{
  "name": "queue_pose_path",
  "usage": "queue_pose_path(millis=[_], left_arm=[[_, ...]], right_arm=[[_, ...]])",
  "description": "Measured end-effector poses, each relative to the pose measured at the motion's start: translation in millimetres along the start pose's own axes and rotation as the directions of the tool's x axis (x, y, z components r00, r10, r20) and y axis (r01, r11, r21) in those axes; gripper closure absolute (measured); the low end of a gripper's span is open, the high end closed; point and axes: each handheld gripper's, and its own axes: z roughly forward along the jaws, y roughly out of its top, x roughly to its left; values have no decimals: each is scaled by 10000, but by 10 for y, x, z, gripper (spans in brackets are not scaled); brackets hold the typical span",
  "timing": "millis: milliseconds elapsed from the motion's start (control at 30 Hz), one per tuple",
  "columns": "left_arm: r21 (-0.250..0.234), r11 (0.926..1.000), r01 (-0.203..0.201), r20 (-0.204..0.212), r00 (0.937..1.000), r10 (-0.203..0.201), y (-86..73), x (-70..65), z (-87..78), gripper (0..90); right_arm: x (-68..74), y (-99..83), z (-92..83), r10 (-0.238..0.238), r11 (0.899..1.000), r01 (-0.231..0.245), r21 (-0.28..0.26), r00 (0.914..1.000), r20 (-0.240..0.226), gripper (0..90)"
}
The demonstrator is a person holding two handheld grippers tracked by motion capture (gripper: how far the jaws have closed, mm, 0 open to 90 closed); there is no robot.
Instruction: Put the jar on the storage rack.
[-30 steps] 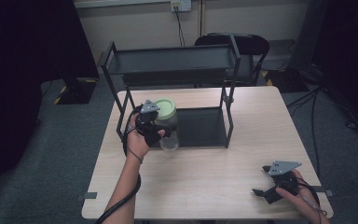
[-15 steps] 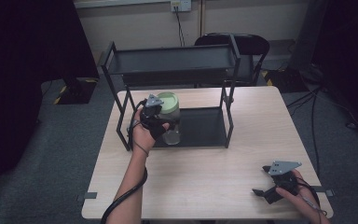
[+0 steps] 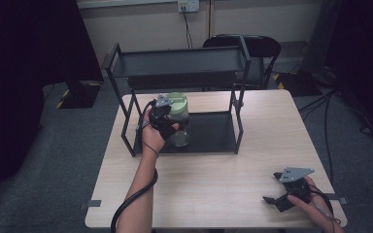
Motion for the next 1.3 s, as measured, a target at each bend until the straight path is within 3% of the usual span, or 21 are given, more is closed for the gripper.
queue_pose_path(millis=[700,1133,1300], left_arm=[[251,9997,83,-443,9990,-72,-13,22,233,106],[152,9994,319,-547,9980,-311,-27,64,284,106],[240,9995,199,-640,9978,-183,-49,60,315,106]], right_arm=[[0,0,0,2,10000,-2,-2,10000,0,0],[0,0,0,4,10000,-4,-3,10000,-1,0],[0,0,0,1,10000,-1,-2,10000,-1,0]])
